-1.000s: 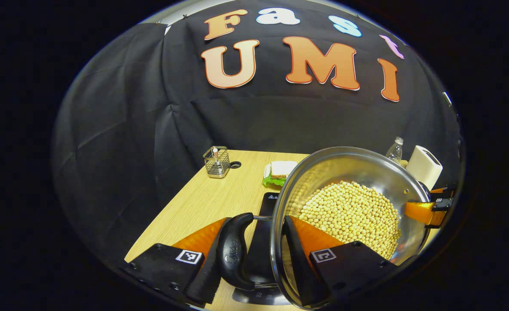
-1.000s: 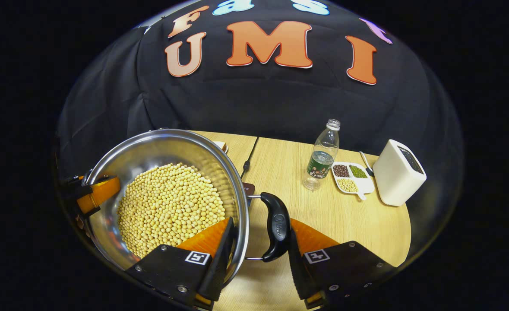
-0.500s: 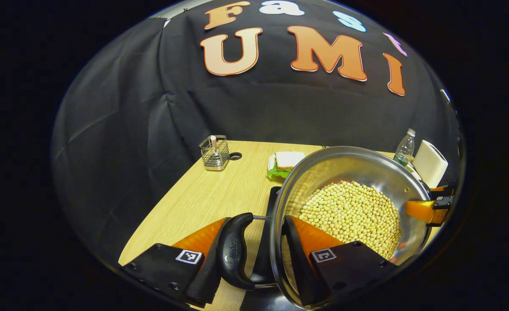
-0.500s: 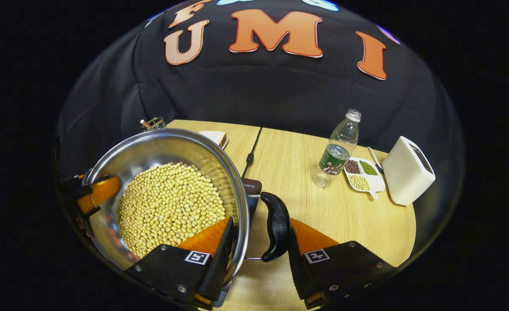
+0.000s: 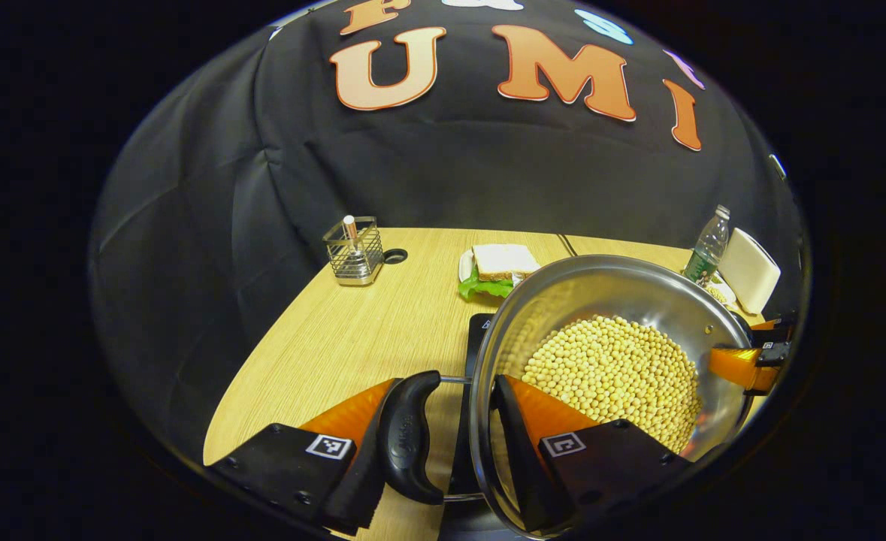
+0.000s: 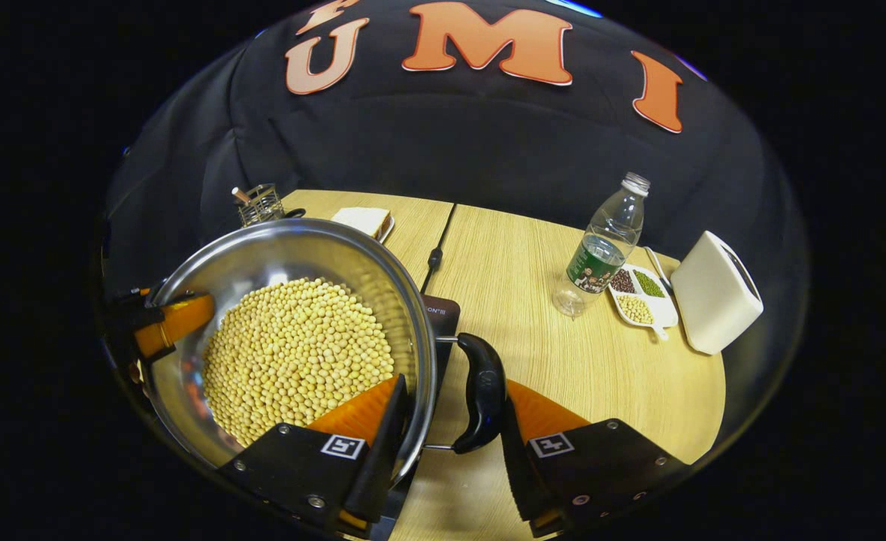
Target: First push the handle of the pot to place it horizontally, then grasp the pot with both hands and set it on the induction cooktop.
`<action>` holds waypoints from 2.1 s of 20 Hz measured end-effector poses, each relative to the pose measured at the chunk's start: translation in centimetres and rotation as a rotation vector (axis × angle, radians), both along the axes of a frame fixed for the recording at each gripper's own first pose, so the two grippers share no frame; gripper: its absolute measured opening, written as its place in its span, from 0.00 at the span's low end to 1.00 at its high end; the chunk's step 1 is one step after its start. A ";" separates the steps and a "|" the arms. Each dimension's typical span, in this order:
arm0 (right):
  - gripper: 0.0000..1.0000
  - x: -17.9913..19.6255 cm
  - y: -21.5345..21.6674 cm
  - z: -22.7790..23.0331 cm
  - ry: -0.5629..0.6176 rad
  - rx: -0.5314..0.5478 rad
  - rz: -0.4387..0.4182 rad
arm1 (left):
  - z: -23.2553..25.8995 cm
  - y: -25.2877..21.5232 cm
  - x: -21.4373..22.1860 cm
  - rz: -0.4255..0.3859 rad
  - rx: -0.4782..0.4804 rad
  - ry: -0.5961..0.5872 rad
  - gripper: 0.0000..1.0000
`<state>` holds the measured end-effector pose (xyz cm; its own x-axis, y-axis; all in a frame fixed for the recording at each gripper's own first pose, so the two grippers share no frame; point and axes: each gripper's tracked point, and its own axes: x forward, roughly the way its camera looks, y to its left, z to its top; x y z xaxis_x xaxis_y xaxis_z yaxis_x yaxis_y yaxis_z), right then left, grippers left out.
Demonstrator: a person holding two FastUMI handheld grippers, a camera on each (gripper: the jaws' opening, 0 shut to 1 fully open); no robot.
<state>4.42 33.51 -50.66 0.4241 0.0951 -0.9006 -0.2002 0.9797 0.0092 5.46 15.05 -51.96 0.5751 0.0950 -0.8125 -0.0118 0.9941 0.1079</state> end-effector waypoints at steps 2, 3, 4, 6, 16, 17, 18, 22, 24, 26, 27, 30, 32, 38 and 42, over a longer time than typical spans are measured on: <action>0.65 0.0 0.1 -0.2 0.008 -0.002 -0.003 | -0.5 0.1 0.2 0.001 -0.010 0.008 0.77; 0.65 0.0 0.2 -0.3 0.009 -0.005 -0.005 | -0.8 0.1 0.4 -0.001 -0.012 0.008 0.77; 0.65 0.0 0.0 -0.4 0.008 -0.007 -0.009 | -0.9 -0.1 0.4 -0.010 -0.014 0.011 0.74; 0.65 -0.1 -0.2 -0.6 0.017 -0.006 -0.018 | -1.3 -0.2 0.8 -0.026 -0.017 0.013 0.77; 0.76 -0.8 0.2 1.1 0.013 0.030 -0.004 | -0.9 0.5 1.5 -0.029 0.058 0.005 0.87; 0.77 -0.5 0.1 1.9 -0.014 0.034 0.003 | -0.6 0.5 1.4 -0.020 0.062 0.002 0.89; 0.77 -0.3 0.0 2.8 -0.042 0.044 0.006 | -0.2 0.6 1.3 -0.012 0.069 -0.004 0.89; 0.78 0.4 -1.2 7.1 -0.152 0.061 0.007 | 3.7 0.9 2.1 0.012 0.101 -0.107 0.89; 0.78 0.5 -2.0 9.7 -0.224 0.067 0.016 | 6.1 0.3 2.3 0.015 0.082 -0.170 0.89; 0.79 0.7 -3.2 12.4 -0.306 0.063 0.019 | 8.6 -0.3 2.5 0.028 0.070 -0.235 0.88; 0.79 0.7 -3.9 13.7 -0.344 0.057 0.018 | 10.1 -0.7 2.7 0.025 0.071 -0.266 0.88; 0.80 0.7 -6.0 17.7 -0.448 0.054 0.013 | 15.3 -2.9 3.0 0.006 0.067 -0.386 0.88; 0.80 0.5 -7.4 20.3 -0.503 0.066 0.010 | 18.7 -4.7 2.8 -0.006 0.048 -0.454 0.88; 0.82 -0.3 -13.1 28.3 -0.689 0.045 -0.008 | 28.7 -10.2 1.7 -0.045 -0.028 -0.634 0.90; 0.83 -1.0 -17.0 33.0 -0.778 0.041 -0.035 | 33.6 -13.1 -0.2 -0.070 -0.058 -0.705 0.94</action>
